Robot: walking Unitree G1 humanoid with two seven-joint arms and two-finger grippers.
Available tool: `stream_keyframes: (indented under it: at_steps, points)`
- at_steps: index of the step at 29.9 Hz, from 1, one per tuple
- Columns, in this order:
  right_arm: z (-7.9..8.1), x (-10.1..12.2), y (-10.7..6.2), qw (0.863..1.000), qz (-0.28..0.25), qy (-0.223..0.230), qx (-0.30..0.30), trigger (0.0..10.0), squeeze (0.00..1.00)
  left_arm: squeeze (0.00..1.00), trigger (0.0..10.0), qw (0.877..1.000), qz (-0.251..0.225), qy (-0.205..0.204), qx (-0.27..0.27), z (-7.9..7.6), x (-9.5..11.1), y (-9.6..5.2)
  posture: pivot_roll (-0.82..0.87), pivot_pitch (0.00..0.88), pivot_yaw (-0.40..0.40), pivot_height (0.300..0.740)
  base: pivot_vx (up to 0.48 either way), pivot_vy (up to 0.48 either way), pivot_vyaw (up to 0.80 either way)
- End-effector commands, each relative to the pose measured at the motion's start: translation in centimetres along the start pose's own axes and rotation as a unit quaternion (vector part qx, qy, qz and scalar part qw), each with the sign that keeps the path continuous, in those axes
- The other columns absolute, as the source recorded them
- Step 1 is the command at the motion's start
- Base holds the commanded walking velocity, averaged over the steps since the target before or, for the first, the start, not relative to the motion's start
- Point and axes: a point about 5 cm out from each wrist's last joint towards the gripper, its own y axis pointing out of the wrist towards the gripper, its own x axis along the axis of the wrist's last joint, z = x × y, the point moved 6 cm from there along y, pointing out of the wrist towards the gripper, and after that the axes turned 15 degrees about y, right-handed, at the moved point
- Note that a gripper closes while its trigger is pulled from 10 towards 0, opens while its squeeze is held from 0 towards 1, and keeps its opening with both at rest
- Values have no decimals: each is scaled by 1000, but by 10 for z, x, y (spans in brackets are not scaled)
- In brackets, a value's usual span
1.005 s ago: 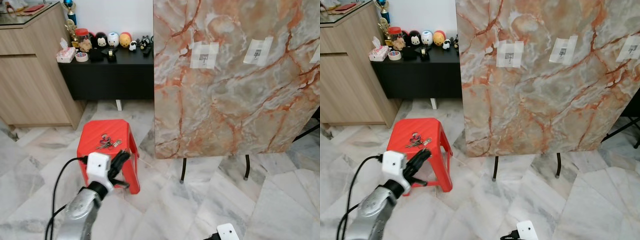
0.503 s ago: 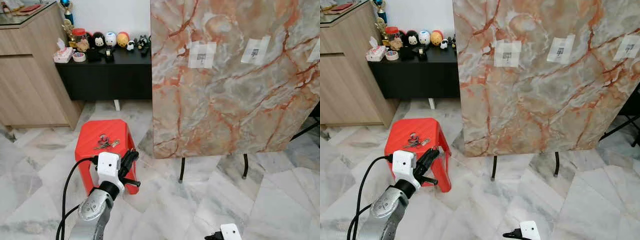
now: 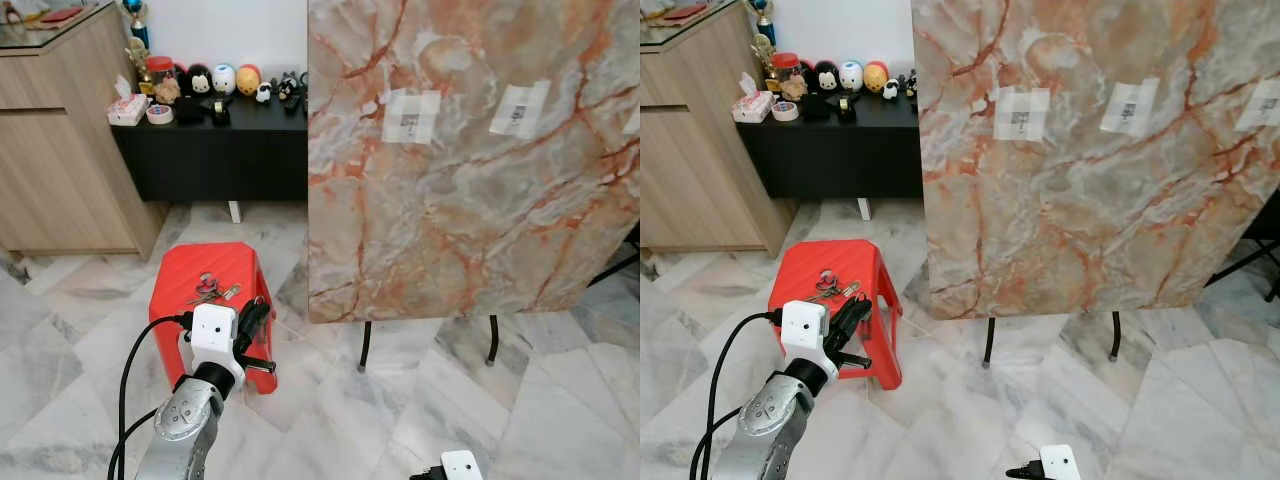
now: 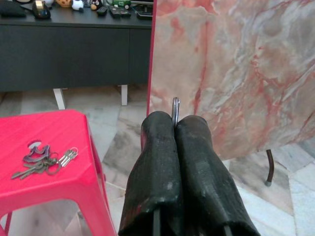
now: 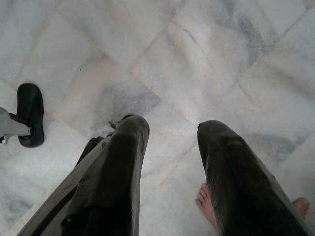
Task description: Hang keys on a hook
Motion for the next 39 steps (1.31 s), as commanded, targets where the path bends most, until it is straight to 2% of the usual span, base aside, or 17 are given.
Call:
stream_keyframes:
  at_steps: [1,6,14,28,39]
  points:
    - [-1,0,0,1000,-4,6,-1,10000,0,0,10000,1000,0,1,-8,-1,2,4,74,0,-43,740,304,0,0]
    - [-1,-1,0,1000,-2,10,-4,10000,0,0,10000,1000,0,2,-12,-3,2,4,76,0,-41,740,305,0,0]
    - [-1,-1,0,1000,0,9,-4,10000,0,0,10000,1000,0,2,-19,-7,3,6,78,0,-43,740,312,0,-648]
    - [2,5,0,1000,-13,11,2,10000,0,0,10000,1000,-8,-1,-13,-2,10,11,83,0,-46,740,316,0,0]
    - [4,7,0,1000,-15,16,4,10000,0,0,10000,999,-22,-2,-28,-7,20,19,80,0,-40,740,318,0,0]
